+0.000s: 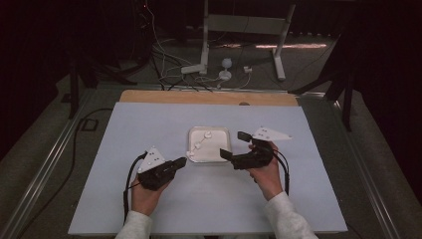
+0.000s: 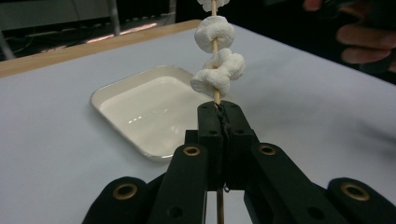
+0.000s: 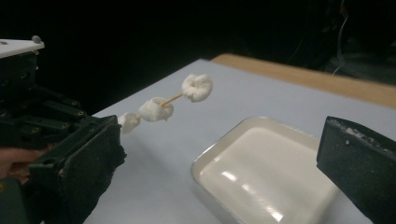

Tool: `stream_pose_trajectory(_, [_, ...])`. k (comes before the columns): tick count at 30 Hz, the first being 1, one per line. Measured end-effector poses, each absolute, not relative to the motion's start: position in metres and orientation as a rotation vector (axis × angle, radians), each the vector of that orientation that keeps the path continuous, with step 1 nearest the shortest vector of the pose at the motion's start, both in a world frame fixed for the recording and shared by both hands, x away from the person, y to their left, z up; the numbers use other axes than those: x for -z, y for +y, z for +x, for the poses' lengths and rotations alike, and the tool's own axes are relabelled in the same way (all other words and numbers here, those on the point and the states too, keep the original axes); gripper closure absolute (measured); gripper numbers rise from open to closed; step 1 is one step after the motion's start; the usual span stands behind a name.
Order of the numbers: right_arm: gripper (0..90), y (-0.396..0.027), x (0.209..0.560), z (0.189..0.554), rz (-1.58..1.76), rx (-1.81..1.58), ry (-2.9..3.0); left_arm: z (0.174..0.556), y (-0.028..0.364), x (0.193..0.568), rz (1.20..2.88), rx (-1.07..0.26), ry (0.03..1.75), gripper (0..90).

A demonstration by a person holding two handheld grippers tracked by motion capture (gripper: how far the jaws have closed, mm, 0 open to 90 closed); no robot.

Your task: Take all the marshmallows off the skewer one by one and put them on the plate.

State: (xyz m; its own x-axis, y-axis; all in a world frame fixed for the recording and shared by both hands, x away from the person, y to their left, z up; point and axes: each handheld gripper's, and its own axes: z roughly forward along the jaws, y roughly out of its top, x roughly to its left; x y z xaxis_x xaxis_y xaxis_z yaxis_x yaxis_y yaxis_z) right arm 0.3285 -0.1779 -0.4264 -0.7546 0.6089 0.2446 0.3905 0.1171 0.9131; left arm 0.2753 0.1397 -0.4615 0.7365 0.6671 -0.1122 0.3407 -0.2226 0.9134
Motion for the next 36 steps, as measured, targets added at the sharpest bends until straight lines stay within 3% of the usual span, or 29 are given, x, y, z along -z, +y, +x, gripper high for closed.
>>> stream_pose_trajectory(4, [8.7,-0.165,0.426,0.338,1.058,-1.711,2.300,0.274,0.138,0.461,1.819,-0.354,0.744,89.3])
stream_pose_trajectory(8, [28.7,-0.156,0.426,0.342,1.093,-1.776,2.331,0.273,0.137,0.461,1.819,-0.347,0.721,89.3])
stream_pose_trajectory(9, [28.7,-0.156,0.426,0.342,1.093,-1.776,2.331,0.273,0.137,0.461,1.819,-0.347,0.721,89.3])
stream_pose_trajectory(10, [39.5,-0.153,0.426,0.343,1.115,-1.797,2.331,0.273,0.136,0.461,1.817,-0.347,0.712,89.3])
stream_pose_trajectory(11, [43.3,-0.151,0.426,0.343,1.119,-1.811,2.334,0.273,0.136,0.461,1.814,-0.341,0.704,89.3])
stream_pose_trajectory(16, [54.4,-0.148,0.427,0.346,1.202,-1.906,2.329,0.271,0.133,0.461,1.803,-0.341,0.665,89.3])
stream_pose_trajectory(23, [56.2,-0.149,0.429,0.349,1.286,-2.018,2.315,0.270,0.133,0.461,1.800,-0.339,0.650,89.3])
stream_pose_trajectory(25, [58.5,-0.150,0.429,0.349,1.295,-2.034,2.312,0.270,0.132,0.461,1.803,-0.339,0.647,89.3])
stream_pose_trajectory(27, [67.6,-0.149,0.429,0.349,1.294,-2.042,2.305,0.270,0.130,0.462,1.811,-0.336,0.636,89.3])
stream_pose_trajectory(36, [76.4,-0.148,0.426,0.346,1.299,-2.025,2.252,0.270,0.125,0.464,1.852,-0.357,0.625,89.9])
